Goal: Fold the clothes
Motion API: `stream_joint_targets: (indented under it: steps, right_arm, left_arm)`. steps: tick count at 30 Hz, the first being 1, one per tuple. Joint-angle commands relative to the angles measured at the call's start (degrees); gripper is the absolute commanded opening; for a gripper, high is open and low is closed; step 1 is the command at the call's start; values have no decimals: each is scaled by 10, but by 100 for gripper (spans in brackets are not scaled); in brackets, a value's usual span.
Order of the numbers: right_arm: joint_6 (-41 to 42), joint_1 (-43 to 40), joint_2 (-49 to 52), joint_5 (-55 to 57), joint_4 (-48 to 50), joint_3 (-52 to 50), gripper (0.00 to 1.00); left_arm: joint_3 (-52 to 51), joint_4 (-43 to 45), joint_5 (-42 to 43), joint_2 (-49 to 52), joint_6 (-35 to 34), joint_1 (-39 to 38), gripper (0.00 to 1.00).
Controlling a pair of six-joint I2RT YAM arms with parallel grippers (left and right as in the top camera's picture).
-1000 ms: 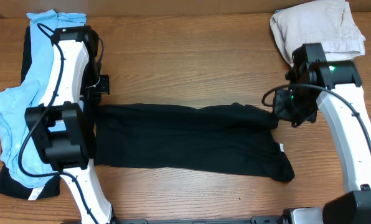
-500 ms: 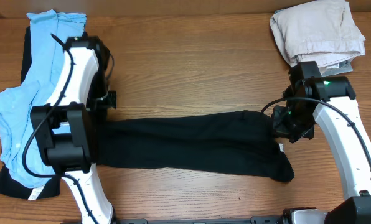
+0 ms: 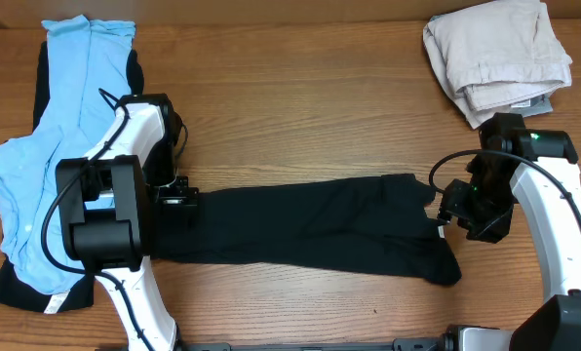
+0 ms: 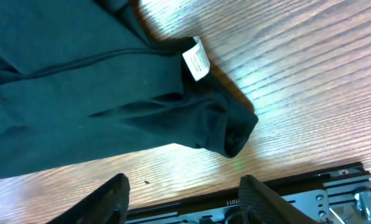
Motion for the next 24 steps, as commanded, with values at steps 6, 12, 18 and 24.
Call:
stream_joint_targets:
  steps: [6, 12, 18, 24]
  right_arm:
    - [-7, 1, -13, -14, 28, 12, 61]
    - [-33, 3, -13, -47, 35, 41, 61]
    - [-33, 3, -13, -46, 40, 43, 61]
    - [-32, 3, -13, -46, 44, 43, 60]
  left_arm:
    - [55, 10, 19, -18, -31, 19, 100]
    - [57, 49, 72, -55, -16, 20, 100]
    - [-11, 119, 130, -92, 9, 20, 92]
    - [-108, 166, 126, -172, -2, 21, 91]
